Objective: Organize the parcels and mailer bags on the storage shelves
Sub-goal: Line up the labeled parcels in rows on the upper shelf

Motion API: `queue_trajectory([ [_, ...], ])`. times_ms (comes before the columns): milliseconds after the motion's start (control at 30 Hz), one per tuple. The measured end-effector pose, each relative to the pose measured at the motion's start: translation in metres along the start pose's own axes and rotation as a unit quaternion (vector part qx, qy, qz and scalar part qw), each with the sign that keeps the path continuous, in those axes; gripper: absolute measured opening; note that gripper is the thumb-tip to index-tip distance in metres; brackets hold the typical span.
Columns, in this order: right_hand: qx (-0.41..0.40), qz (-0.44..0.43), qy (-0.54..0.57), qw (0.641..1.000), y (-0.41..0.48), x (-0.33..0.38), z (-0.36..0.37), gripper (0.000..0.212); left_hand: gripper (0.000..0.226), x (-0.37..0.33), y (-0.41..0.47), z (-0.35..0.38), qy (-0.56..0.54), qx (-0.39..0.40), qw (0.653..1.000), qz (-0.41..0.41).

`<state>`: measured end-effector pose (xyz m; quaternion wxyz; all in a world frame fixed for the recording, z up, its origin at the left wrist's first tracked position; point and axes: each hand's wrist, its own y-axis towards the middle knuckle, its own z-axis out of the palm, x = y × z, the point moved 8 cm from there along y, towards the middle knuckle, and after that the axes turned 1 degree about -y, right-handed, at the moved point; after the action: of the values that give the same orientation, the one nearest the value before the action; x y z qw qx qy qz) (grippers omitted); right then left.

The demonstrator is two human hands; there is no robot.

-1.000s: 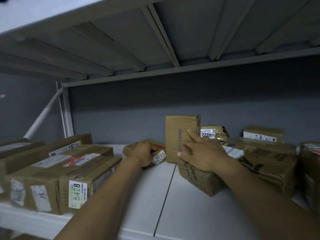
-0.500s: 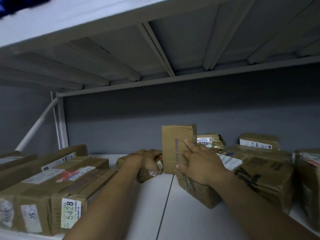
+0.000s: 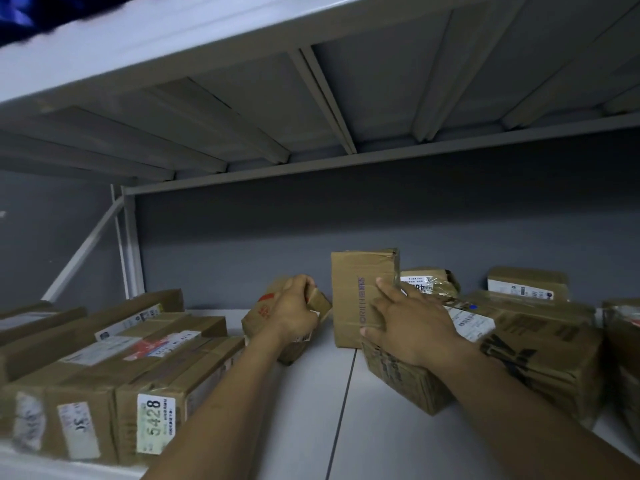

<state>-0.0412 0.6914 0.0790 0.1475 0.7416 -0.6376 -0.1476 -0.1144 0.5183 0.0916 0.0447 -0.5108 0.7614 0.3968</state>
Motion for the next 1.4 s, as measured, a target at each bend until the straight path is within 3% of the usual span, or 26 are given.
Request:
queue_trajectory([
  [167, -0.042, -0.021, 0.034, 0.998, -0.002, 0.004, -0.010, 0.062, 0.050, 0.006, -0.004, -0.006, -0.036, -0.044, 0.998, 0.019],
  [267, -0.085, -0.037, 0.053, 0.994, -0.004, 0.019, -0.021, 0.055, 0.041, 0.014, -0.010, -0.003, 0.002, -0.014, 1.000, -0.003],
  [367, -0.104, -0.024, 0.039, 0.994, -0.003, 0.030, -0.025, 0.047, 0.055, 0.018, -0.016, 0.002, 0.051, 0.008, 0.998, -0.031],
  [433, -0.094, -0.008, 0.045, 0.995, -0.003, 0.029, -0.024, 0.045, 0.057, 0.018, -0.020, -0.003, 0.100, -0.021, 0.994, -0.041],
  [533, -0.068, -0.006, 0.061, 0.996, -0.007, 0.023, -0.017, 0.047, 0.040, 0.011, -0.027, -0.015, 0.133, -0.082, 0.987, -0.034],
  [733, -0.101, -0.010, 0.173, 0.980, -0.020, 0.016, -0.034, 0.045, 0.046, -0.020, -0.056, -0.050, -0.040, -0.231, 0.971, -0.036],
  [900, -0.092, -0.043, 0.380, 0.919, -0.027, 0.026, -0.041, 0.052, 0.062, -0.045, -0.093, -0.074, -0.237, -0.306, 0.922, -0.032],
  [967, -0.064, -0.070, 0.471, 0.877, -0.035, 0.038, -0.041, 0.058, 0.063, -0.054, -0.107, -0.080, -0.260, -0.313, 0.913, -0.011],
  [1100, -0.027, -0.143, 0.548, 0.823, -0.058, 0.066, -0.039, 0.084, 0.061, -0.056, -0.135, -0.084, -0.291, -0.304, 0.907, 0.000],
  [1167, -0.041, -0.160, 0.535, 0.829, -0.069, 0.078, -0.039, 0.096, 0.051, -0.056, -0.148, -0.081, -0.335, -0.275, 0.901, 0.007],
  [1267, -0.088, -0.134, 0.461, 0.873, -0.085, 0.085, -0.037, 0.118, 0.030, -0.061, -0.164, -0.080, -0.351, -0.227, 0.908, 0.028],
  [1400, -0.159, -0.086, 0.370, 0.911, -0.107, 0.087, -0.046, 0.119, 0.020, -0.064, -0.177, -0.083, -0.336, -0.159, 0.928, 0.035],
])
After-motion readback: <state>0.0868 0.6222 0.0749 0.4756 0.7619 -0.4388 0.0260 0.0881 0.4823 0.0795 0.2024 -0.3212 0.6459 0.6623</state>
